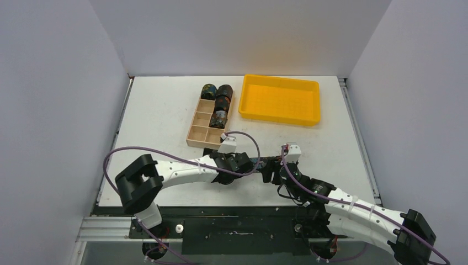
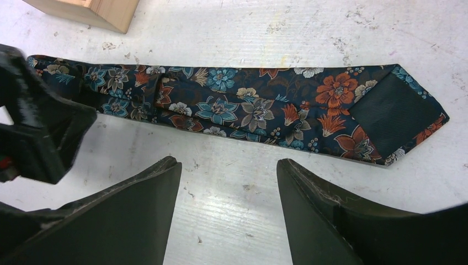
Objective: Roll the ties
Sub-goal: Roll the tie at the center of the board.
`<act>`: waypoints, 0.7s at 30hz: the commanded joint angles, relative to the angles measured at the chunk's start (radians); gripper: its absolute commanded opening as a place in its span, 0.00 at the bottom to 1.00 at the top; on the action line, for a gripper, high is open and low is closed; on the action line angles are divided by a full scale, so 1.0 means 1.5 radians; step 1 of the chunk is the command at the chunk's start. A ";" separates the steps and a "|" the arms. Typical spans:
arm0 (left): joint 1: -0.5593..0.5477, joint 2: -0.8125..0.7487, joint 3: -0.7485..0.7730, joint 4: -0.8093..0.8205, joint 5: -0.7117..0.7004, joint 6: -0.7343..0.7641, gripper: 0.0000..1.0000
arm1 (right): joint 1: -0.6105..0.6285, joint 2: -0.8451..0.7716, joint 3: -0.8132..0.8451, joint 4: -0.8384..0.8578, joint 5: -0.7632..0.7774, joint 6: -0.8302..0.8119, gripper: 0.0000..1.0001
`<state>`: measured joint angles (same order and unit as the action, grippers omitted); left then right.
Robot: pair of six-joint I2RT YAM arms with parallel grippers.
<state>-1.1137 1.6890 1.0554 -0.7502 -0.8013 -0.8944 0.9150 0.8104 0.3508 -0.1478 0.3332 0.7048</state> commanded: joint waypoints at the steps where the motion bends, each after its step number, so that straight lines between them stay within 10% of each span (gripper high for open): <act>1: 0.004 -0.080 -0.016 0.026 0.044 0.006 0.96 | -0.011 0.001 0.023 0.004 -0.006 -0.003 0.66; 6: 0.047 -0.227 -0.083 0.070 0.106 0.008 0.96 | -0.021 0.033 0.062 0.016 -0.085 -0.028 0.67; 15: 0.336 -0.648 -0.432 0.417 0.392 0.039 0.97 | 0.049 0.260 0.240 0.085 -0.171 -0.049 0.62; 21: 0.482 -0.706 -0.536 0.515 0.519 -0.018 0.98 | 0.077 0.419 0.358 0.126 -0.158 -0.063 0.57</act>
<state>-0.4782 0.6361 0.2993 -0.1993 -0.2226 -0.8768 1.0119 1.3392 0.7818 -0.0452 0.0967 0.6380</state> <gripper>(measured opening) 0.971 0.583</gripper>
